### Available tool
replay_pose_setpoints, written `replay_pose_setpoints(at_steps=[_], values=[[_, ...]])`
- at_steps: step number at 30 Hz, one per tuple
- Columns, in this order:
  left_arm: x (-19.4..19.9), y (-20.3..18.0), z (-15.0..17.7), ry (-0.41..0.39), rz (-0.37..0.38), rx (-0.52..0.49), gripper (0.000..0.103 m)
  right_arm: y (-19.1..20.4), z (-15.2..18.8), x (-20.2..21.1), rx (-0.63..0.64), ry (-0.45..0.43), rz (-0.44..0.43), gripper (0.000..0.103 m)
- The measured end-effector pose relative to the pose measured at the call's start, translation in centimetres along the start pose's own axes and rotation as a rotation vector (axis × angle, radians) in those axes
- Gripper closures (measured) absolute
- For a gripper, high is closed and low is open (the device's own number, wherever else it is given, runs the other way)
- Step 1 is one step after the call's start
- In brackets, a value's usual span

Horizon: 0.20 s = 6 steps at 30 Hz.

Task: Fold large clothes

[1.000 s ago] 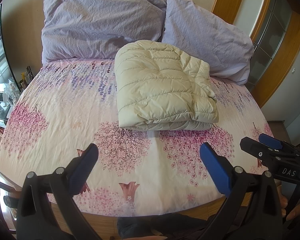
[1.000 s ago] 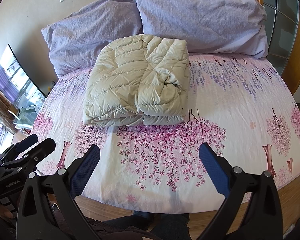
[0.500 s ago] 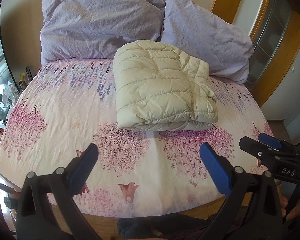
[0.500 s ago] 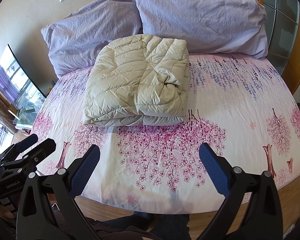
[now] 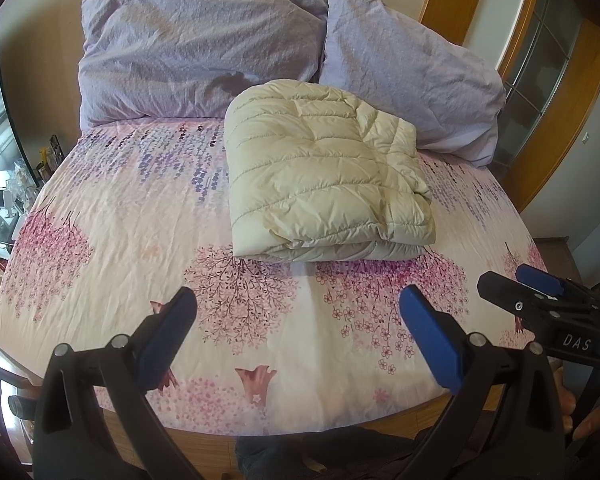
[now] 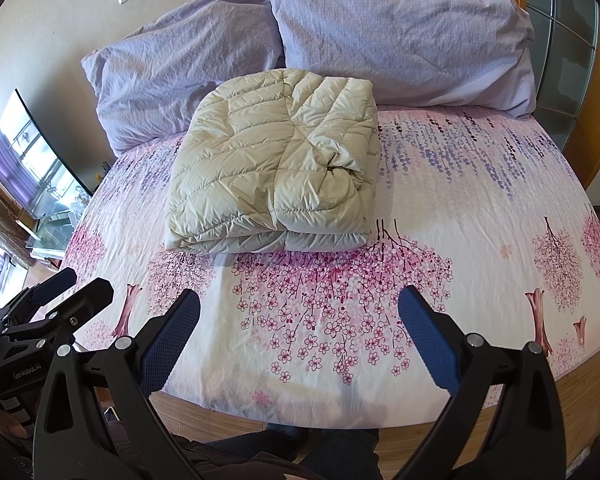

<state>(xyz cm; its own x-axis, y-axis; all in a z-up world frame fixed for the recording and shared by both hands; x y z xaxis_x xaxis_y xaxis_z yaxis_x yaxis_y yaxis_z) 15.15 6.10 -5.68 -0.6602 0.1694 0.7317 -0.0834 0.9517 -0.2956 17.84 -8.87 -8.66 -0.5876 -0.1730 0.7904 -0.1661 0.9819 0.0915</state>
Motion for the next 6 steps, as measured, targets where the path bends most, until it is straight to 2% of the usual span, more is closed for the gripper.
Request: replay_pose_setpoints(at_steps=[6], values=[[-0.01, -0.07, -0.02, 0.001, 0.000, 0.000, 0.002, 0.00, -0.02, 0.00, -0.001, 0.000, 0.000, 0.002]])
Point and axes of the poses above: each gripper's, at about its wrist camera, not at the fingertips, and x roughly against the way its jaws point, y to its left, z to its underside, the point moved 7 cm from there along -x, roughly the way its jaws point, and after that the axes turned 6 degrees about z, right-handed, at the moved point
